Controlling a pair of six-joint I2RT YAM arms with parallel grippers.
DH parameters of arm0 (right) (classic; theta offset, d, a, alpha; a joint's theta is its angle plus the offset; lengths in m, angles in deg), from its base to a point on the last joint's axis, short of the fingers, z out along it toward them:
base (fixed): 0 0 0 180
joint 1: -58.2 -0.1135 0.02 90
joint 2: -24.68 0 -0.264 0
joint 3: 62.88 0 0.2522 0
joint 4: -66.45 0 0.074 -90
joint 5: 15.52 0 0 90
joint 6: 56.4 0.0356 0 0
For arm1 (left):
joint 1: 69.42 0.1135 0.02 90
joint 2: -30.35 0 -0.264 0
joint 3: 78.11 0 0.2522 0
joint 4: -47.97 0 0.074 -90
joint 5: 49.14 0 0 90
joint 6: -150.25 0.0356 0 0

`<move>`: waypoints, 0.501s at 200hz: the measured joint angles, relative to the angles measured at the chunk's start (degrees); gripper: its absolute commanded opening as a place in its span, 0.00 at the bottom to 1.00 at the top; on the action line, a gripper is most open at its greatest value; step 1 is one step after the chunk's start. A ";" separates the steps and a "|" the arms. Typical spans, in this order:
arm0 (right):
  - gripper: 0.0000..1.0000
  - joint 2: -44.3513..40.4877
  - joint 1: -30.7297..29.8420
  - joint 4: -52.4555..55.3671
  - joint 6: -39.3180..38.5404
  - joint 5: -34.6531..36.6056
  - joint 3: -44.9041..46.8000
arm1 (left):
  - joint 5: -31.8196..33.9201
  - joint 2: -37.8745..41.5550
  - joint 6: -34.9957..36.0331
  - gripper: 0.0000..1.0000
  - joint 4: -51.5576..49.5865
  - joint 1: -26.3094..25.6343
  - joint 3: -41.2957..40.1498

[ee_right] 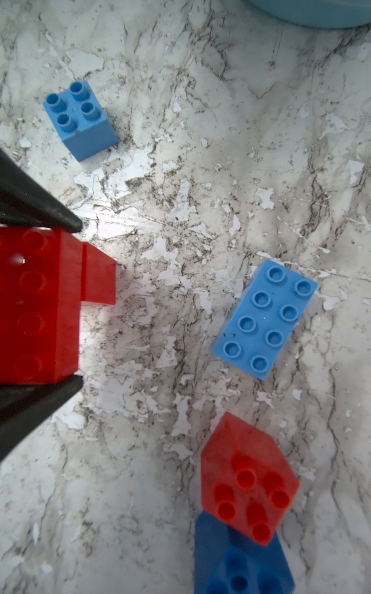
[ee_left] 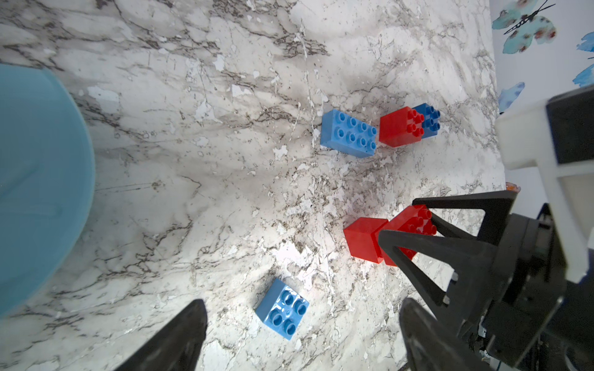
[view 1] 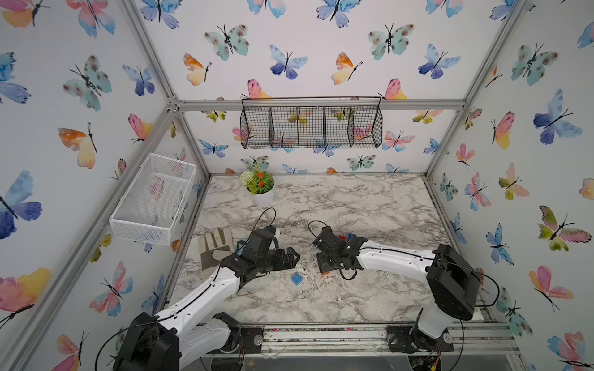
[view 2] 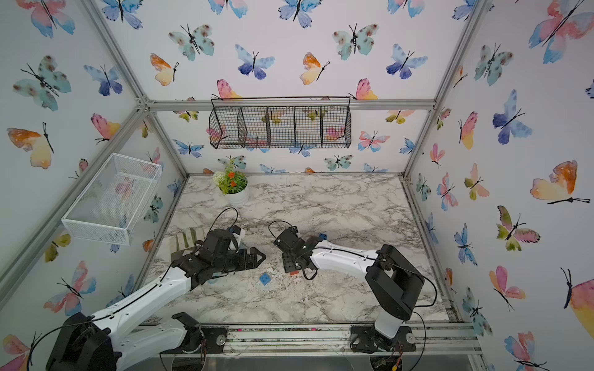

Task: Assemble a giraffe with lego
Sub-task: Assemble the lego brick with the lego brick.

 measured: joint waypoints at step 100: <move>0.54 -0.42 -1.62 -0.52 1.95 2.12 0.85 | 0.04 0.22 -0.11 0.92 0.04 0.00 -0.26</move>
